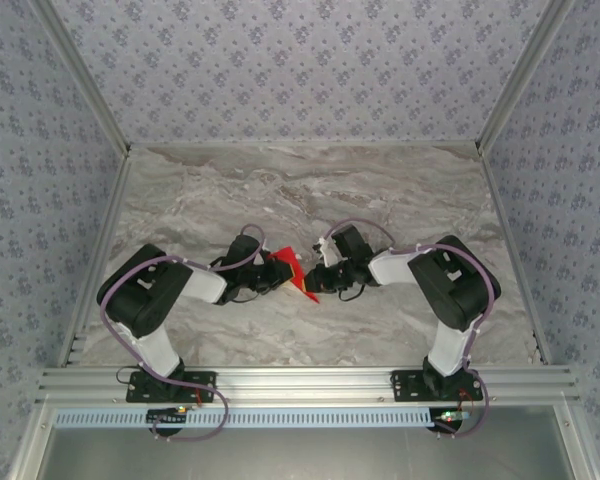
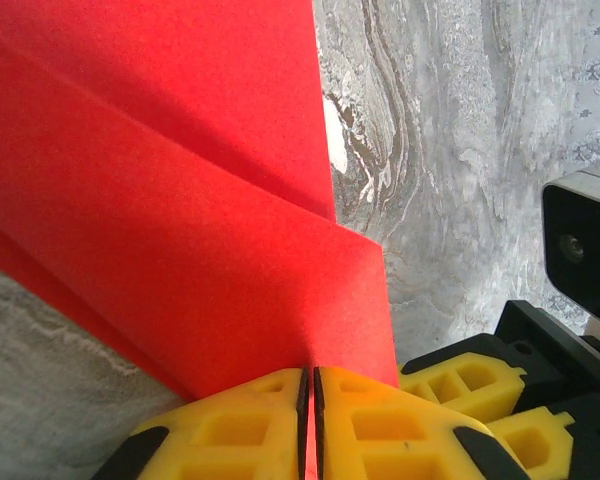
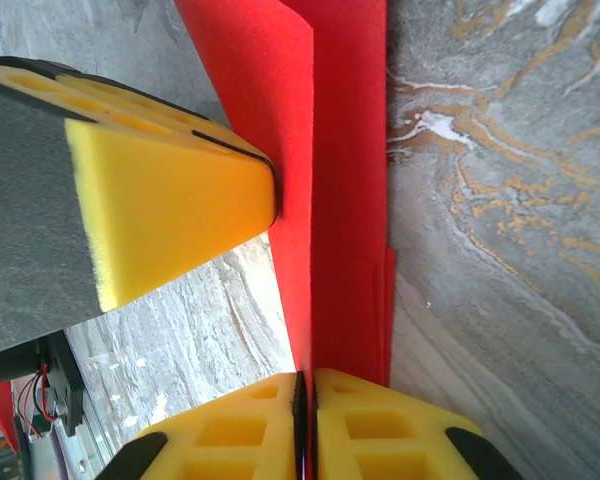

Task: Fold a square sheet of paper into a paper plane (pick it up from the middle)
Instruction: Fold the wing for the fifth time at the center of the table.

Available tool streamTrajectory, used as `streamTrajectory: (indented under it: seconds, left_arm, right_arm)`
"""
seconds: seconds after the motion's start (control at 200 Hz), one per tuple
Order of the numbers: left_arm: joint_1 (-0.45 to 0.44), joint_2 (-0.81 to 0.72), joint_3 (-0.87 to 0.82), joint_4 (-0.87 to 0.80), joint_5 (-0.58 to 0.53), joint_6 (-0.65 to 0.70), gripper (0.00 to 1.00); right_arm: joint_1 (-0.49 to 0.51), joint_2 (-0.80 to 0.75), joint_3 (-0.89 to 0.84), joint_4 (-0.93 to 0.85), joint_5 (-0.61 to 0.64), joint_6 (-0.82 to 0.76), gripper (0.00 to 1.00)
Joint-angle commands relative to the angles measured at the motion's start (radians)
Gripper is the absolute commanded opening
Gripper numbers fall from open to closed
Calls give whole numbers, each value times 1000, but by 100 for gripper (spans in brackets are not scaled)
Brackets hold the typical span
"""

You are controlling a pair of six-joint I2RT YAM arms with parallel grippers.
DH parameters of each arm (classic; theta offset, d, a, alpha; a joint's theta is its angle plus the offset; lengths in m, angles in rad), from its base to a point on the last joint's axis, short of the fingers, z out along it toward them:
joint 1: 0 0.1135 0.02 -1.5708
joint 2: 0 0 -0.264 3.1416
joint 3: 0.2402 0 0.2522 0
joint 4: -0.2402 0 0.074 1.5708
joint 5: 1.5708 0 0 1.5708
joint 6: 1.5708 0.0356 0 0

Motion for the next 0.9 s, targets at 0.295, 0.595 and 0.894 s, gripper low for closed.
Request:
streamTrajectory:
  seconds: [0.295,0.595,0.894]
  left_arm:
    - [-8,4,47,-10,39,46,14]
    - [-7,63,82,-108,23,60,12]
    - [-7,59,83,-106,26,65,13]
  right_arm:
    - [-7,88,28,-104,38,-23,11]
    - [-7,-48,37,-191,31,-32,20]
    - [-6,-77,18,-234,27,-18,24]
